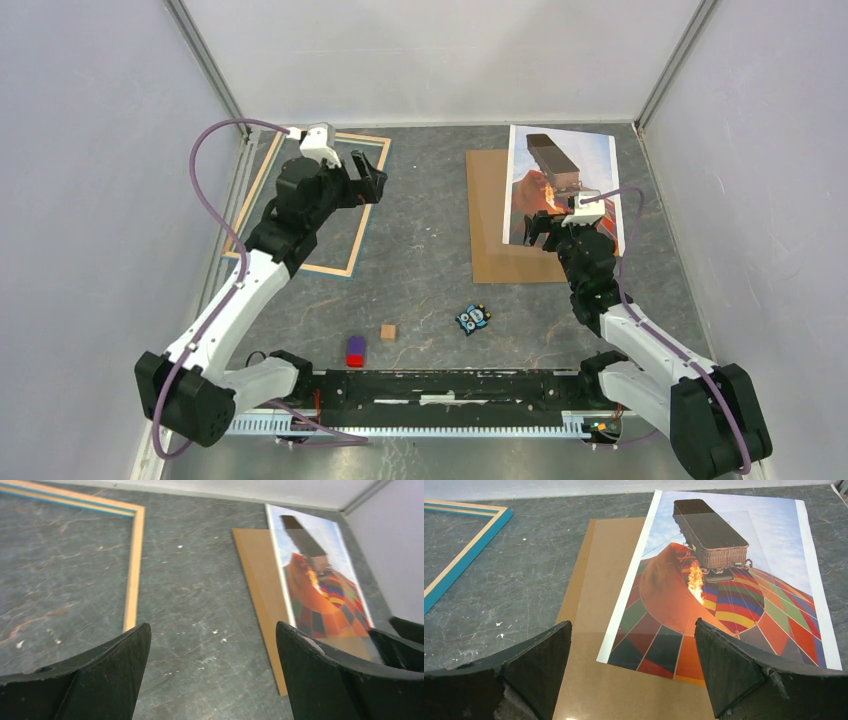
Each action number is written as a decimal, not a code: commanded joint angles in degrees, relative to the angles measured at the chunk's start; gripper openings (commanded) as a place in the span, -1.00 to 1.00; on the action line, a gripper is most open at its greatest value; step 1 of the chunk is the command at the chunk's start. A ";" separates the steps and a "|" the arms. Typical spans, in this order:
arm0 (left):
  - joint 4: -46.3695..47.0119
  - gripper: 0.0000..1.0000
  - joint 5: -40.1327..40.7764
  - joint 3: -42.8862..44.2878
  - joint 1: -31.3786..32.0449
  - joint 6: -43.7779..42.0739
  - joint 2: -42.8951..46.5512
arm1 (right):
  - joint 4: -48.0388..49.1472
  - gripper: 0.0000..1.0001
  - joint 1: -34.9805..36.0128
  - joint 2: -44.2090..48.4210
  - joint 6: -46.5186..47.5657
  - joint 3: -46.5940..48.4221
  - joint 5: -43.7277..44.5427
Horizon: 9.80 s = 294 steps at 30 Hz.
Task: Put the photo into the frame
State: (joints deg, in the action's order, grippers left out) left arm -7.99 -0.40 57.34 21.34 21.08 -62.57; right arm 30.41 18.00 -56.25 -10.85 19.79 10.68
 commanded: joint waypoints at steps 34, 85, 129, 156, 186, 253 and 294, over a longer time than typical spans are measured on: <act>-20.24 0.96 -17.49 19.29 -14.95 19.79 -48.90 | -1.77 0.96 0.19 0.10 2.90 0.76 2.07; -11.20 1.00 -31.18 15.15 17.42 17.57 -35.22 | -30.21 0.96 -38.37 -6.74 -3.32 7.00 -24.38; -11.96 0.98 -34.40 14.90 18.91 15.96 -36.12 | -7.26 0.16 -62.82 -34.69 -15.41 2.40 -56.60; -14.69 0.92 -24.91 15.13 21.31 14.04 -41.56 | -10.07 0.04 -62.10 -23.90 -12.90 -5.24 -60.66; -5.72 0.86 -27.02 15.70 20.76 26.38 -54.33 | -29.98 0.31 -58.48 -14.08 -2.23 0.94 -43.87; -4.20 0.87 -24.31 13.58 20.76 26.07 -51.31 | -8.05 0.11 -56.86 -12.88 -23.31 -8.86 -63.24; 2.41 1.00 -4.77 17.78 34.10 -2.94 -26.89 | -23.33 -1.00 -50.69 0.47 -20.59 6.39 -53.14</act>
State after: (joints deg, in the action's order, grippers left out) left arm -11.73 -17.21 73.89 45.06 30.20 -88.82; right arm 9.32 -33.28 -58.48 -30.57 23.44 -41.56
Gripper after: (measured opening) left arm 0.995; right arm 0.009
